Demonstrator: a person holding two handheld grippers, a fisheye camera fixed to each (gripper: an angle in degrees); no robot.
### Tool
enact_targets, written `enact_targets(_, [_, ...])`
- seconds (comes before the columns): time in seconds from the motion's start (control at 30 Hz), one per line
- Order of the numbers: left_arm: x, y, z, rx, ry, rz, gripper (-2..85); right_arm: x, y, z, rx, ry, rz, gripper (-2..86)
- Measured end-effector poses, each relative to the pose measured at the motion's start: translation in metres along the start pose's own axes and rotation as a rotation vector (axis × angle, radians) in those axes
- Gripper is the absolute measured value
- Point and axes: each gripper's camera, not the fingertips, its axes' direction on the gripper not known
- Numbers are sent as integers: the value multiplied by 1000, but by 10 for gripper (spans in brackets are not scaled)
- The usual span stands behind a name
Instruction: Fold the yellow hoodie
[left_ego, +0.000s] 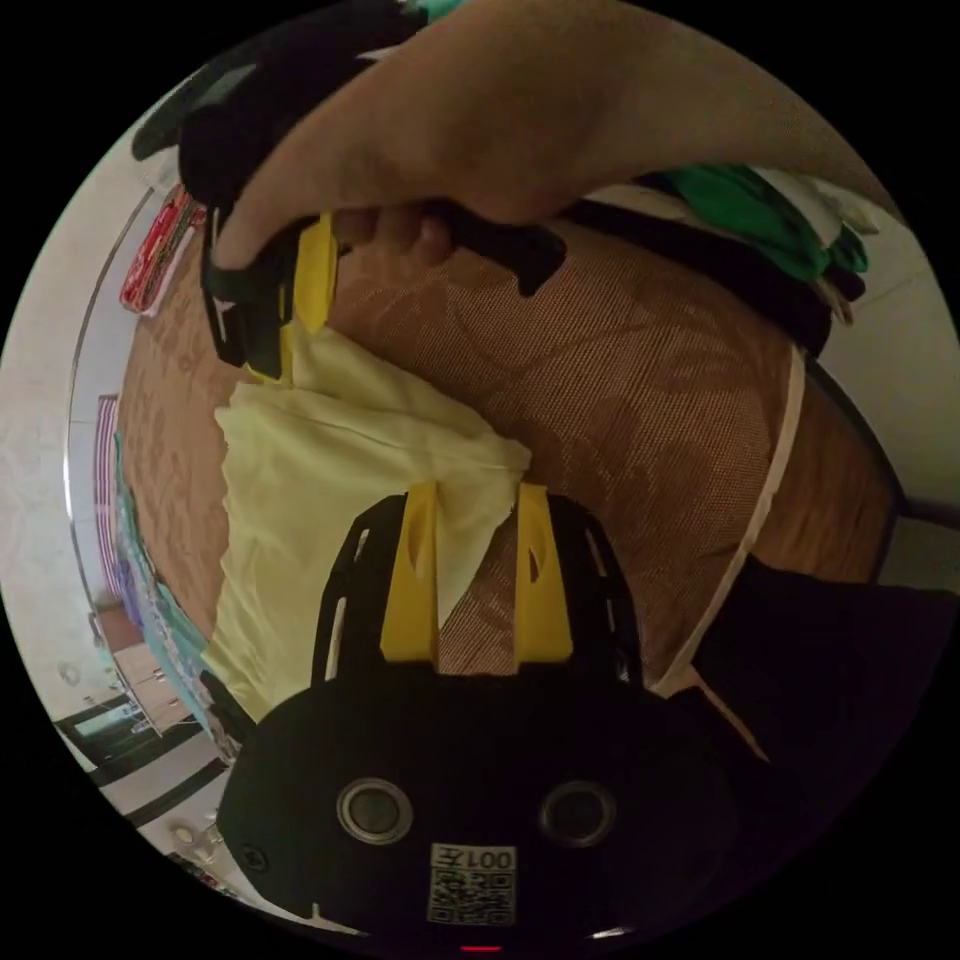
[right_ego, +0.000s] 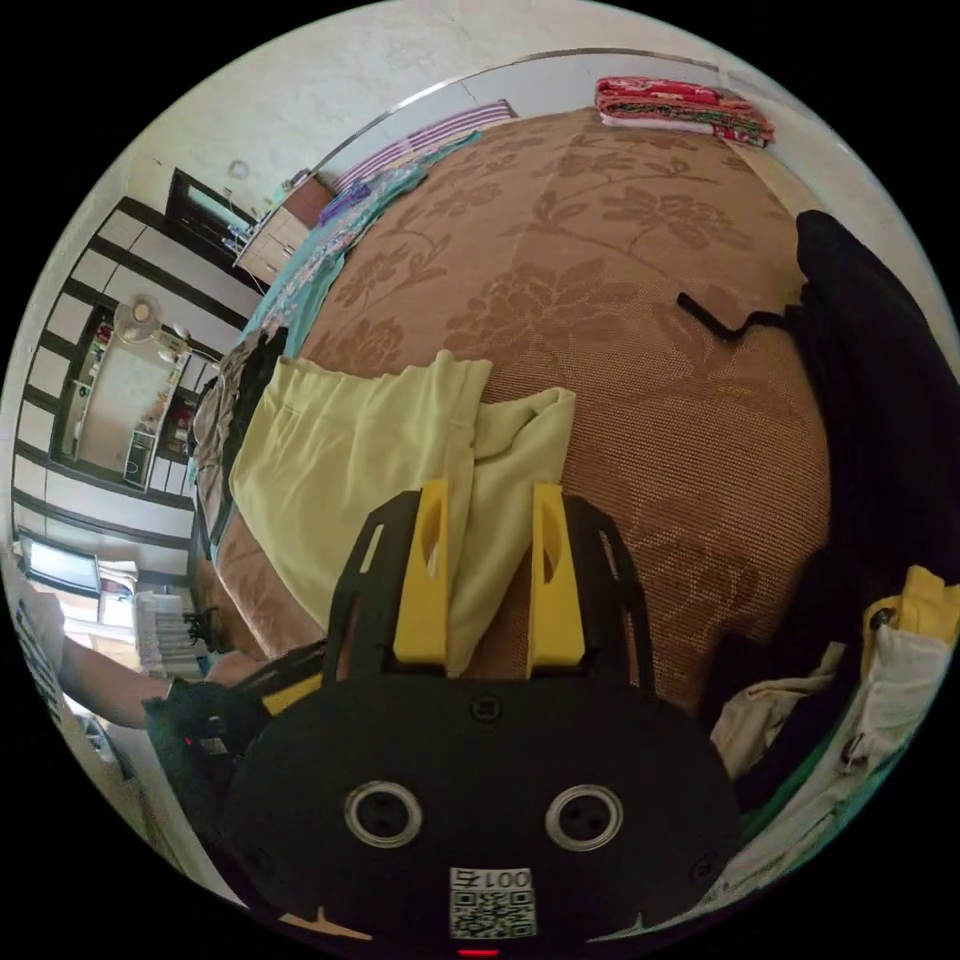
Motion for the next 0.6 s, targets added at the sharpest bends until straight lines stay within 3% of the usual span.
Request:
enact_targets(0.1, [-23, 16, -7, 45, 9, -74, 5, 22, 21, -31, 5, 72, -41, 98])
enact_targets(0.2, [-89, 52, -19, 125, 347, -362, -12, 35, 57, -69, 19, 209, -66, 99])
enact_targets(0.27, [-145, 99, -22, 250, 603, -589, -15, 42, 84, -92, 56, 190, -12, 99])
enact_targets(0.33, [-178, 131, -21, 333, 723, -690, -16, 53, 110, -107, 121, -7, 97, 99])
enact_targets(0.4, [-201, 156, -21, 392, 785, -715, -16, 79, 145, -101, 251, -477, 315, 105])
enact_targets(0.47, [-220, 176, -24, 416, 812, -692, -15, 94, 168, -76, 348, -739, 489, 113])
enact_targets(0.6, [-229, 192, -35, 414, 774, -591, -15, 107, 193, -12, 415, -967, 758, 153])
